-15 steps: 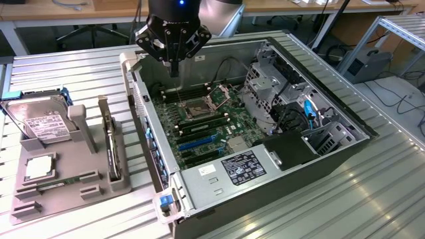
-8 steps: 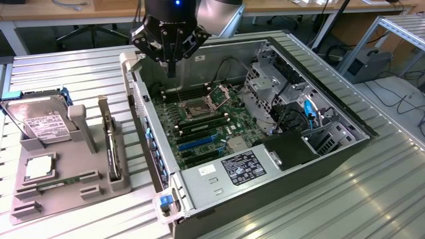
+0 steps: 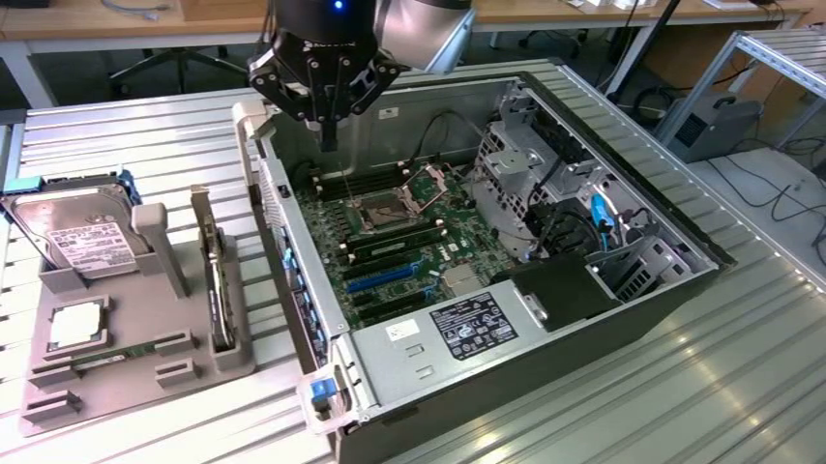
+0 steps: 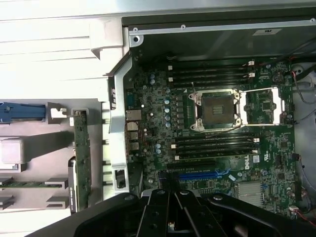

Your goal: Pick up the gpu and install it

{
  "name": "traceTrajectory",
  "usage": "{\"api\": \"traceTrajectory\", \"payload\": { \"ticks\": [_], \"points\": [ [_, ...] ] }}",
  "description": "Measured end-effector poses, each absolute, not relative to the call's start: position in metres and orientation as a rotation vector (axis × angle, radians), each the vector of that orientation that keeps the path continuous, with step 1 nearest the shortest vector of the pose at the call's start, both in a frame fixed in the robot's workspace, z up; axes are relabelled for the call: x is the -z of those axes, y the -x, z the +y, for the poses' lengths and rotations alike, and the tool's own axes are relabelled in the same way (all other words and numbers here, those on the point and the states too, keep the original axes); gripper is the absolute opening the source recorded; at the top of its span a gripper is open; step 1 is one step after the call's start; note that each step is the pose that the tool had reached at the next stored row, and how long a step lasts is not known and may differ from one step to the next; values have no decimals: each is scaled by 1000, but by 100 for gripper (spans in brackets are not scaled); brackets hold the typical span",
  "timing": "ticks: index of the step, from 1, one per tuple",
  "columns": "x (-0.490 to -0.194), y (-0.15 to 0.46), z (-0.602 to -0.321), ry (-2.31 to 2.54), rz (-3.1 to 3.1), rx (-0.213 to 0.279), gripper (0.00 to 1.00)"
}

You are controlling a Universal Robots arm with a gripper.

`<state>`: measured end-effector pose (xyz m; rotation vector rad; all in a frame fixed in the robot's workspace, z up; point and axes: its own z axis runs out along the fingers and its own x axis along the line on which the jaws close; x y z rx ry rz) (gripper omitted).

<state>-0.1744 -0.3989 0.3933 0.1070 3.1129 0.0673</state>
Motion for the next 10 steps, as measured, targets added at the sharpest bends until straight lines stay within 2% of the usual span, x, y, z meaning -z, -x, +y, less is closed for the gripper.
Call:
{"api": "traceTrajectory", "payload": {
  "ticks": [10],
  "points": [
    [-393, 179, -399, -107, 3113, -67, 11]
  ]
}}
